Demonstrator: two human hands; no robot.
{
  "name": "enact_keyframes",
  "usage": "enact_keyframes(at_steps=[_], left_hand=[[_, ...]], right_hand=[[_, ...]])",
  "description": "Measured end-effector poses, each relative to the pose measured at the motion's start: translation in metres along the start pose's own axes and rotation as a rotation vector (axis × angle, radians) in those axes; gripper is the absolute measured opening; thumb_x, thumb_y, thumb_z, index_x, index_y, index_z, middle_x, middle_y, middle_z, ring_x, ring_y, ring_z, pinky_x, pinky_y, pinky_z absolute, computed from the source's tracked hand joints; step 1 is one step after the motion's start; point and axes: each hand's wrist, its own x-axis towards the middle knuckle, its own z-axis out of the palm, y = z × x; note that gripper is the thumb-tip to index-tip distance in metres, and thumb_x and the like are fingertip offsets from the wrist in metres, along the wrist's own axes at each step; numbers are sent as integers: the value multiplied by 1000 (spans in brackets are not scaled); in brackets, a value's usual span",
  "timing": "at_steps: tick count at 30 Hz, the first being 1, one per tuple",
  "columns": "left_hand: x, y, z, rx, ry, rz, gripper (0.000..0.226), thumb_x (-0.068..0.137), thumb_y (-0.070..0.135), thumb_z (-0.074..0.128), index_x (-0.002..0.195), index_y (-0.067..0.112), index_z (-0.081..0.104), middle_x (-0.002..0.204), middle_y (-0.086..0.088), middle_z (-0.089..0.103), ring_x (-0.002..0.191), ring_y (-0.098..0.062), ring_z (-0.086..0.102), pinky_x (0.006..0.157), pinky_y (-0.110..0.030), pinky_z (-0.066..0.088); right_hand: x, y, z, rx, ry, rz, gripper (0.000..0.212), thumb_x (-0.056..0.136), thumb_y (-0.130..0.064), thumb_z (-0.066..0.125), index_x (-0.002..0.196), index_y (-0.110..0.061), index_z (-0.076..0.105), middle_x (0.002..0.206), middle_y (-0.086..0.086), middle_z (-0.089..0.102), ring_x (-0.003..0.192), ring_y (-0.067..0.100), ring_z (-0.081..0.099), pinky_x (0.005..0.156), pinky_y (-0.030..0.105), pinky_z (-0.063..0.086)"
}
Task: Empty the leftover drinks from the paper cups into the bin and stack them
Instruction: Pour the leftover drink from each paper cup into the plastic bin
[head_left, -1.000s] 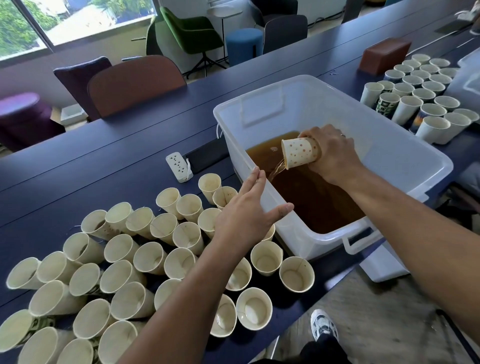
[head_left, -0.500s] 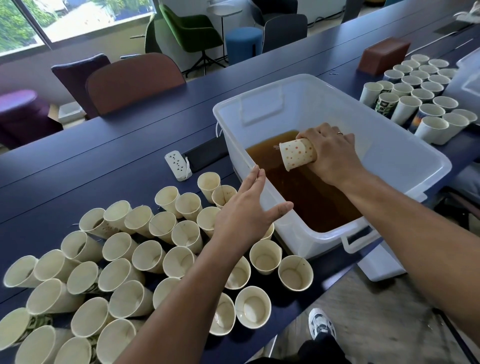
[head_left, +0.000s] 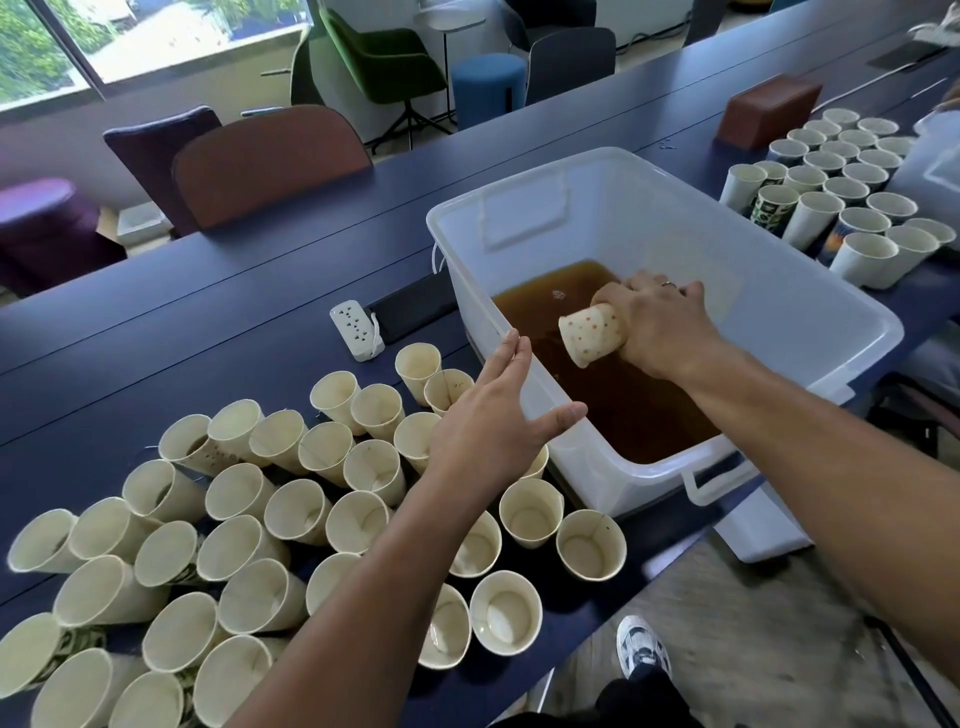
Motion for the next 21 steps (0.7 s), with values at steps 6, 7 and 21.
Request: enact_keyframes(at_steps=[6, 7, 21], left_hand=[[0, -1, 1, -5, 14, 7, 97, 85, 77, 52, 162, 38, 7, 164, 30, -4, 152, -10, 23, 106, -43, 44], [-1, 0, 1, -2, 15, 7, 97, 85, 77, 52, 162, 38, 7, 165, 30, -5, 152, -10, 23, 105, -43, 45], [-4, -11, -17, -374, 129, 33, 81, 88, 60, 65, 156, 29, 35, 155, 9, 41, 138, -15, 44, 111, -39, 43]], right_hand=[[-1, -2, 2, -73, -142, 36, 53, 77, -19, 73, 124, -33, 52, 116, 3, 53, 110, 29, 54, 93, 47, 32], [-2, -2, 3, -96, -218, 49, 54, 77, -20, 74, 125, -35, 51, 115, 1, 53, 111, 27, 54, 94, 48, 32], [-12, -35, -43, 606, 56, 191, 74, 70, -43, 86, 132, -24, 51, 121, 7, 46, 118, 27, 45, 98, 42, 44]])
